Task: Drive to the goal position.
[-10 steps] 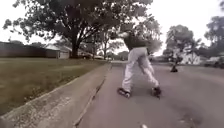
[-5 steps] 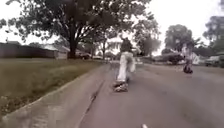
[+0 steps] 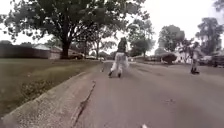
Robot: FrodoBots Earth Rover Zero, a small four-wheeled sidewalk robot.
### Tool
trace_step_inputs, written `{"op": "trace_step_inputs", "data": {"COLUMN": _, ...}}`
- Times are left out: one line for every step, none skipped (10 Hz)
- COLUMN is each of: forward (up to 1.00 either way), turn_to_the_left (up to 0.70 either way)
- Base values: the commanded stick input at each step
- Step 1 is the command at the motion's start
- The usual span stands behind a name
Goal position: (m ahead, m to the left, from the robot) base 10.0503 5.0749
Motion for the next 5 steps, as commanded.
{"op": "trace_step_inputs", "data": {"forward": 0.7, "turn_to_the_left": 0.0}}
{"op": "trace_step_inputs", "data": {"forward": 0.7, "turn_to_the_left": 0.0}}
{"op": "trace_step_inputs", "data": {"forward": 0.7, "turn_to_the_left": 0.0}}
{"op": "trace_step_inputs", "data": {"forward": 0.7, "turn_to_the_left": 0.0}}
{"op": "trace_step_inputs", "data": {"forward": 0.7, "turn_to_the_left": 0.0}}
